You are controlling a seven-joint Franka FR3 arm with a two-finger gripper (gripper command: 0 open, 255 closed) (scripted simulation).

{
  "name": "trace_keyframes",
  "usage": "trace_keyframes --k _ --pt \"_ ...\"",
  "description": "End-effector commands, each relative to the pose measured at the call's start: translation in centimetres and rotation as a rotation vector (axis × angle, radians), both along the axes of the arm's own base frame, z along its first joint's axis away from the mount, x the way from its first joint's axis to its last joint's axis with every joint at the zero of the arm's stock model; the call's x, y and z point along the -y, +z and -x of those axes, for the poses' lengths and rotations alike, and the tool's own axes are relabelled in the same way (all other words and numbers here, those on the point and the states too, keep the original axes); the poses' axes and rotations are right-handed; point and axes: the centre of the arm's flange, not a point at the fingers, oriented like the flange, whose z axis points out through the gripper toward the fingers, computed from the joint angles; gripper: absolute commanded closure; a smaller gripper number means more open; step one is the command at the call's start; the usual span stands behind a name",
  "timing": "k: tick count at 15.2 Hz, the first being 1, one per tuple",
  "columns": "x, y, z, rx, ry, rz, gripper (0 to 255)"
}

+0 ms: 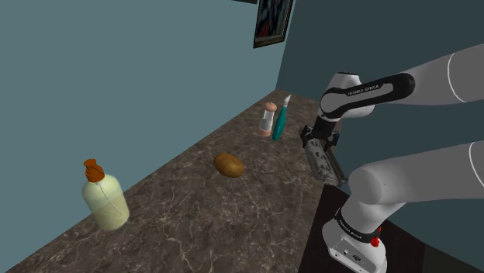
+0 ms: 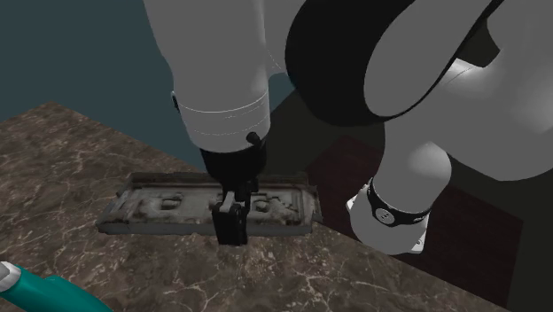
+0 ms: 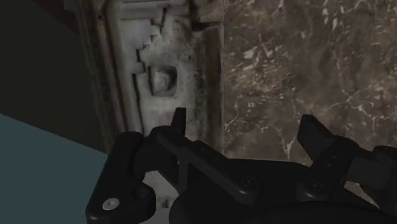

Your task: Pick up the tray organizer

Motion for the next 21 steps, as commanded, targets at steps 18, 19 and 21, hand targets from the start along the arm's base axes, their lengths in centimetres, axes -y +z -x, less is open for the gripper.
trace_keyframes --k 18,19,21 --pt "0.4 -5.2 0.9 -0.004 -0.054 -0.003 255" --pt "0.4 -5.2 0.9 -0.004 -0.054 -0.003 255" --pt "0.4 -4.8 0.9 -0.004 -0.054 -0.003 255"
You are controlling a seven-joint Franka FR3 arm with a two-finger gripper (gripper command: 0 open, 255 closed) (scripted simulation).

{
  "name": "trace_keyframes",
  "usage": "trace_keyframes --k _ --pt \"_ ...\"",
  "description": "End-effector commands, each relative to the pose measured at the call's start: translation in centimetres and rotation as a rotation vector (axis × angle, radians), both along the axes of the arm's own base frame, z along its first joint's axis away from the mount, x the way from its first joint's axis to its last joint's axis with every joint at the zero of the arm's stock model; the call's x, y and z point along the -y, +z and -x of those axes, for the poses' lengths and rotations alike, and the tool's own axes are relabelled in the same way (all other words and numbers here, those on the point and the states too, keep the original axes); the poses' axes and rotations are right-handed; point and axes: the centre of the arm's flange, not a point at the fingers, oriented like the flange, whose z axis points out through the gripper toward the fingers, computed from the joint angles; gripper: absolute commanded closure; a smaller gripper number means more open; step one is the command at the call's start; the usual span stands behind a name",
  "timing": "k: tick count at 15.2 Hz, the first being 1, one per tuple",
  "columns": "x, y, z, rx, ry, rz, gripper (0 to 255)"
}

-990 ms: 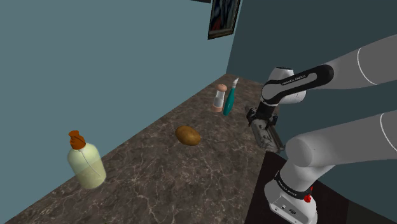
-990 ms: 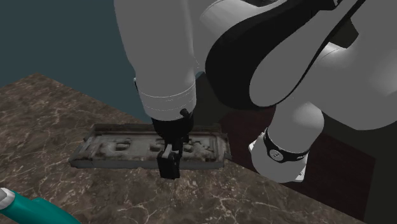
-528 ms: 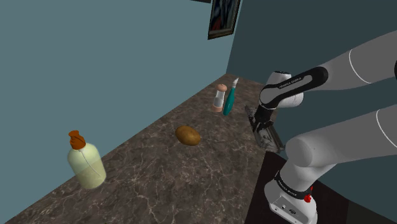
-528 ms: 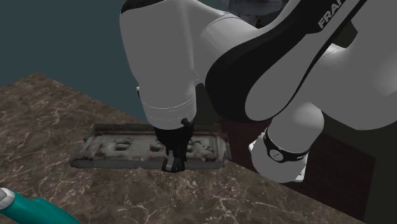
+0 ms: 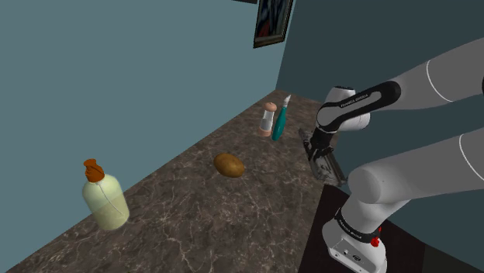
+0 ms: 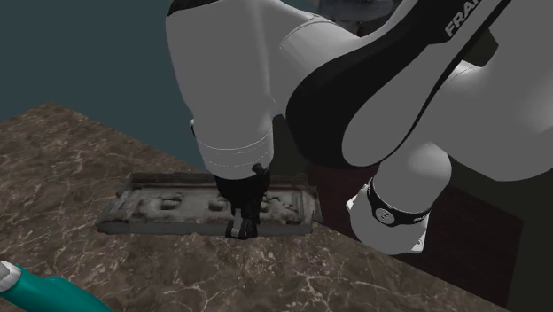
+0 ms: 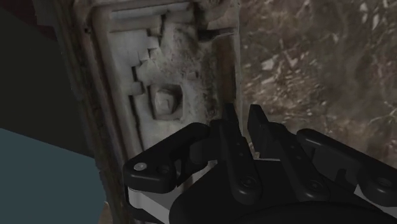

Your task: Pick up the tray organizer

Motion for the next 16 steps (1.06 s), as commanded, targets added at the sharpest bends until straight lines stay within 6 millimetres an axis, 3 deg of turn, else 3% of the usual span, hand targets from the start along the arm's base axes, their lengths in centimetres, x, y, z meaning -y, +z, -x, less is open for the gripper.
trace_keyframes --k 1,14,16 --pt "0.0 0.8 0.0 0.0 0.0 0.0 255" --pt "0.0 7.6 0.0 0.0 0.0 0.0 255" --pt "0.0 7.7 0.0 0.0 0.0 0.0 255"
